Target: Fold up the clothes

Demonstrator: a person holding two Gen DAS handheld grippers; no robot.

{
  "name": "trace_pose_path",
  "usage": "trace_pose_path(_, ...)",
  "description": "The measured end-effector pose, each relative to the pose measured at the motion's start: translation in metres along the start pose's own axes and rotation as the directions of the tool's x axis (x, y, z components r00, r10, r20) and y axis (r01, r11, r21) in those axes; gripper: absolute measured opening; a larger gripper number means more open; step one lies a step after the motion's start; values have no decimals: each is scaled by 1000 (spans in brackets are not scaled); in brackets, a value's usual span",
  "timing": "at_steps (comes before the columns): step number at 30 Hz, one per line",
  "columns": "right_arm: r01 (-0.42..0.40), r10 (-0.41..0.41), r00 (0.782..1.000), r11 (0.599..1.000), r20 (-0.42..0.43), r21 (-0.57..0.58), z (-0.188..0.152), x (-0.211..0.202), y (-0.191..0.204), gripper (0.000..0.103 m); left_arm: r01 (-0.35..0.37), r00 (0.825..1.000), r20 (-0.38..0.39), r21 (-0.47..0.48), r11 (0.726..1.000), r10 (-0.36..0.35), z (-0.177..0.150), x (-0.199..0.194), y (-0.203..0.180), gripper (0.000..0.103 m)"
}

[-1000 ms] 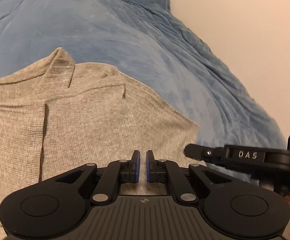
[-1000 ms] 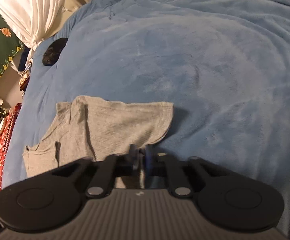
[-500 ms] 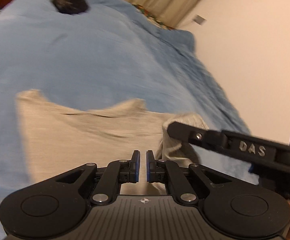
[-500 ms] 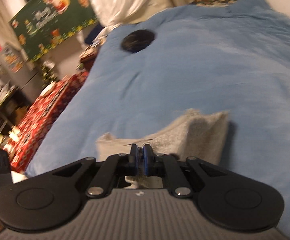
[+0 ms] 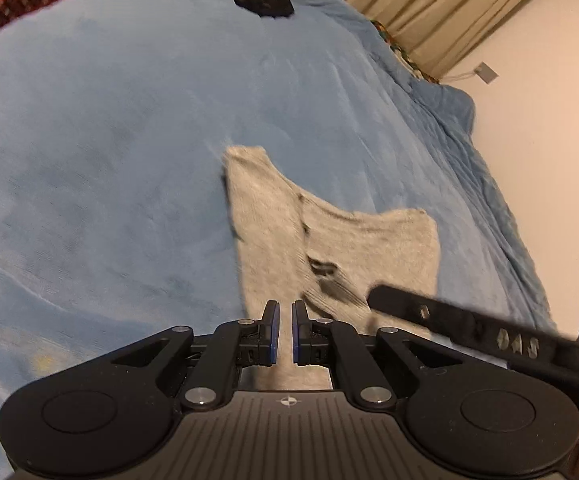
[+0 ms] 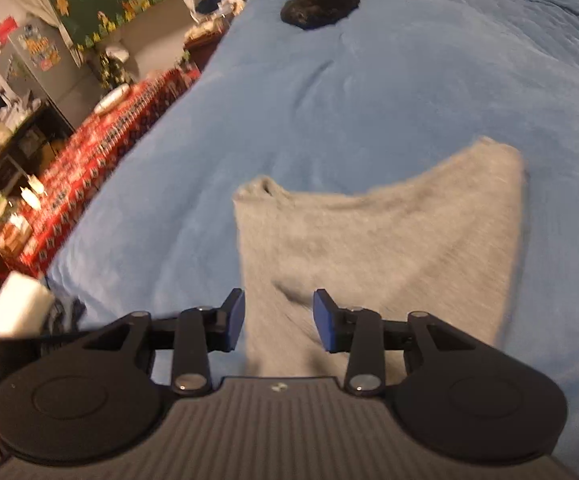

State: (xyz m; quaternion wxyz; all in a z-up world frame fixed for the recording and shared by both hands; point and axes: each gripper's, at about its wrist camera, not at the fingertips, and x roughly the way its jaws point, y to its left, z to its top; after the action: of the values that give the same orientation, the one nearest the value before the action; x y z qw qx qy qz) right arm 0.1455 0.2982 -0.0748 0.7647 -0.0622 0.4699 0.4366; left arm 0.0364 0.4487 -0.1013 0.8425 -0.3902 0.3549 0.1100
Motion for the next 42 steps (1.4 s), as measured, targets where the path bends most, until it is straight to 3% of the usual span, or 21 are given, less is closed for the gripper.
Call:
trace_pose_path(4,38,-38,998,999,-48,3,-14,-16,-34,41,28,999,-28,1,1000,-27,-4,18,-11,20)
trace_pose_path(10,58,-60,996,998,-73,-31,-33,-24,-50,41,9,999,-36,38,999,-7,-6,49,-18,20)
trace_pose_path(13,50,-51,997,999,-64,-4,-34,-25,-54,41,-11,999,-35,-11,1000,10,-3,61,-9,20)
trace_pose_path(17,42,-41,998,999,-55,25,-35,-25,-58,41,14,999,-29,-73,997,-16,1,64,-4,20)
trace_pose_path(20,45,-45,997,999,-62,-11,-37,-19,-55,41,23,1000,-9,-94,995,-23,1,60,-5,4)
trace_pose_path(29,219,-229,971,966,-64,-140,-60,-14,-50,40,2,999,44,-89,996,2,-4,28,-22,3)
trace_pose_path(30,236,-247,967,959,-60,-158,-62,-12,-49,39,-4,999,46,-80,997,8,-5,27,-24,3)
trace_pose_path(31,242,-254,966,957,-51,-162,-63,-12,-49,24,-15,999,46,-71,997,18,-6,28,-25,3)
trace_pose_path(33,248,-255,966,956,-31,-157,-65,-13,-51,9,-25,999,47,-70,997,28,-7,26,-24,3)
trace_pose_path(38,246,-246,969,964,13,-97,-64,-38,-59,6,-35,997,64,-103,994,41,-14,6,-29,3)
trace_pose_path(42,241,-242,970,967,6,-86,-66,-47,-68,5,-44,998,27,-142,989,48,-33,-2,-31,3)
